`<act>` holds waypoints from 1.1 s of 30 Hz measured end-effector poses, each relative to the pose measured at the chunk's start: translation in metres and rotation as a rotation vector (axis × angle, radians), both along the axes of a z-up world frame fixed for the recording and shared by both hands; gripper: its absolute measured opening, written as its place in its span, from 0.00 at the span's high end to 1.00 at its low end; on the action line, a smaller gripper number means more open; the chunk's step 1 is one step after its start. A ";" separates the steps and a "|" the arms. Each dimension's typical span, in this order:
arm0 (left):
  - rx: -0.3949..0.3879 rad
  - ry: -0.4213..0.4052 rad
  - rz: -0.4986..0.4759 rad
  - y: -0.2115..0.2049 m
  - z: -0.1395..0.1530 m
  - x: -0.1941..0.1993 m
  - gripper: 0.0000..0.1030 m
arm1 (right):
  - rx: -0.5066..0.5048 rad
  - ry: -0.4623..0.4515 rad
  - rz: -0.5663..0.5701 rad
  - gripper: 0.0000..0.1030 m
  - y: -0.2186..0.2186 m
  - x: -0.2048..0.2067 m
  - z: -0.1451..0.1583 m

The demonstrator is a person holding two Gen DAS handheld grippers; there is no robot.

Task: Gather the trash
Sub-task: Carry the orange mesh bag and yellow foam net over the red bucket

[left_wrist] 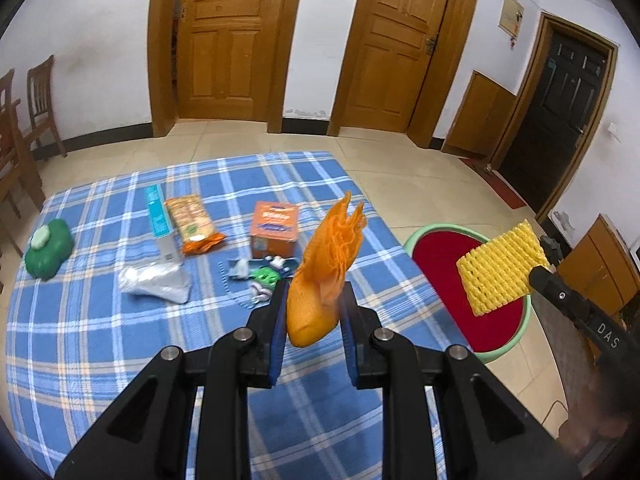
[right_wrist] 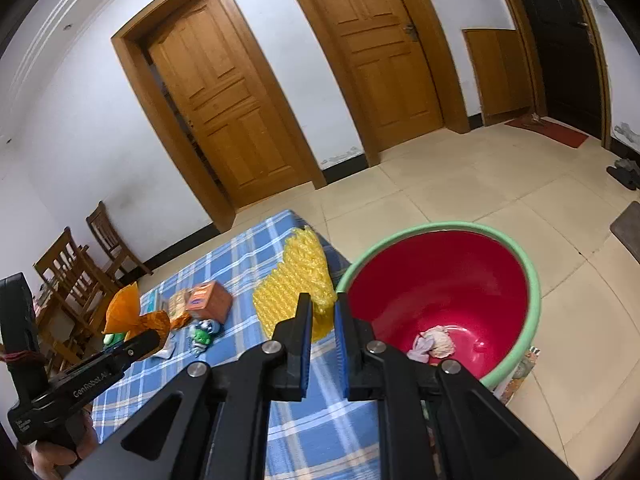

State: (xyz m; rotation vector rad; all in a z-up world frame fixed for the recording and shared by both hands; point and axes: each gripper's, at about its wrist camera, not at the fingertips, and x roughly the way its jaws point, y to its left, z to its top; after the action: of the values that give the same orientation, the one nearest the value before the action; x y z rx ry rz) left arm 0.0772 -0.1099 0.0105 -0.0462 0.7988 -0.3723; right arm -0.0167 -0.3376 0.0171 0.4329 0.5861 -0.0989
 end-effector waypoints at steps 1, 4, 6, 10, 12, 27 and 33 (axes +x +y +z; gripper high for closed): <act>0.002 0.000 -0.008 -0.004 0.000 0.001 0.77 | 0.001 0.002 -0.011 0.88 -0.004 -0.001 -0.001; 0.002 0.005 -0.028 -0.016 0.000 0.005 0.77 | 0.007 0.009 -0.037 0.88 -0.015 -0.001 -0.004; 0.001 0.010 -0.043 -0.025 -0.001 0.008 0.77 | 0.011 0.014 -0.054 0.88 -0.021 -0.002 -0.007; 0.004 0.021 -0.075 -0.043 -0.003 0.012 0.77 | 0.026 0.028 -0.094 0.88 -0.036 -0.003 -0.012; 0.005 0.024 -0.092 -0.051 -0.004 0.014 0.77 | 0.033 0.036 -0.115 0.88 -0.044 -0.003 -0.016; 0.060 0.073 -0.240 -0.135 -0.025 0.024 0.77 | 0.069 0.113 -0.241 0.87 -0.094 -0.003 -0.044; 0.078 0.095 -0.276 -0.158 -0.037 0.029 0.77 | 0.083 0.141 -0.265 0.86 -0.107 -0.002 -0.056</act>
State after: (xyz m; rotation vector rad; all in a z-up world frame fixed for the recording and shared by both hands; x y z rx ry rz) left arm 0.1058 -0.2674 -0.0260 0.1214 0.9153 -0.6023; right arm -0.0191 -0.4444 -0.0385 0.5864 0.6709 -0.3619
